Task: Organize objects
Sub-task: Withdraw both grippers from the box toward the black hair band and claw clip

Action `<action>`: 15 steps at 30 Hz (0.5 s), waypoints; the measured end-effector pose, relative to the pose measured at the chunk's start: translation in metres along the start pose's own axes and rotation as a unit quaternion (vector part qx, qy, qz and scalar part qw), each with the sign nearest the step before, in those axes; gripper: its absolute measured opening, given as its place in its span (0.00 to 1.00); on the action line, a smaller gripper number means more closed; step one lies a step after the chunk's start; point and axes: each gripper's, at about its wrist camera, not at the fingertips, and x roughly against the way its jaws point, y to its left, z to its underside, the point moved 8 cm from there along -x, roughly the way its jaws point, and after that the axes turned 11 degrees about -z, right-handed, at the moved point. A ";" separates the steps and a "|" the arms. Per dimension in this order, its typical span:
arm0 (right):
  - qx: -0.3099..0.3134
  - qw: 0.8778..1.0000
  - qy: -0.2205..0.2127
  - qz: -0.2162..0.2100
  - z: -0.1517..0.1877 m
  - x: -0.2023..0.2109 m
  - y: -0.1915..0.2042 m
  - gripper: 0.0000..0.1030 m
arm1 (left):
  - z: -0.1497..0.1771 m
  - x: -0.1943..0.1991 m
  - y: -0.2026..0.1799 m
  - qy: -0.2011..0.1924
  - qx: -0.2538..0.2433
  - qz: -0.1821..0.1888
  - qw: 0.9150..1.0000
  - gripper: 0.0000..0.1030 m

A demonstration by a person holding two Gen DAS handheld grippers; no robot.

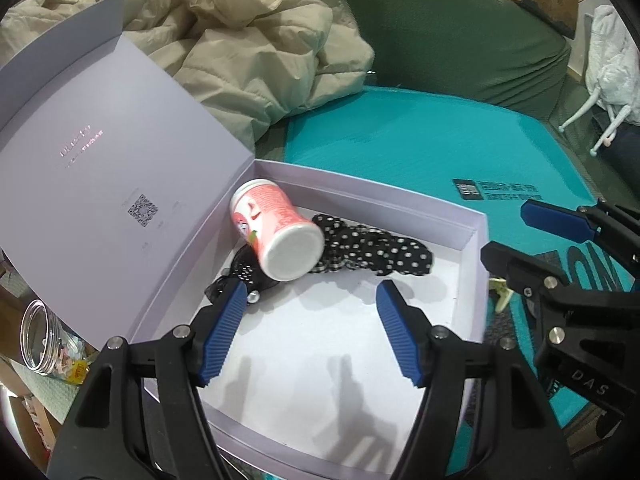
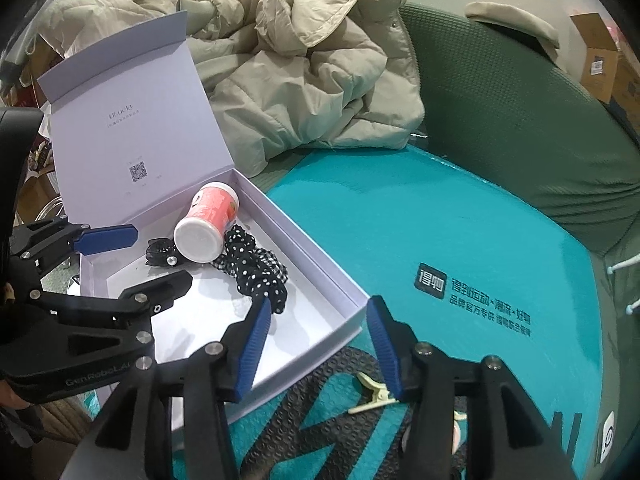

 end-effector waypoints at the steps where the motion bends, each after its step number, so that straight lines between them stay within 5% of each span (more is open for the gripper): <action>1: -0.001 1.000 -0.001 0.002 0.002 0.002 -0.001 0.50 | 0.000 0.002 -0.002 -0.002 -0.001 0.002 1.000 0.65; 15: -0.028 0.999 -0.013 0.019 0.029 0.038 -0.026 0.52 | -0.002 0.023 -0.035 -0.026 -0.010 0.045 0.999 0.72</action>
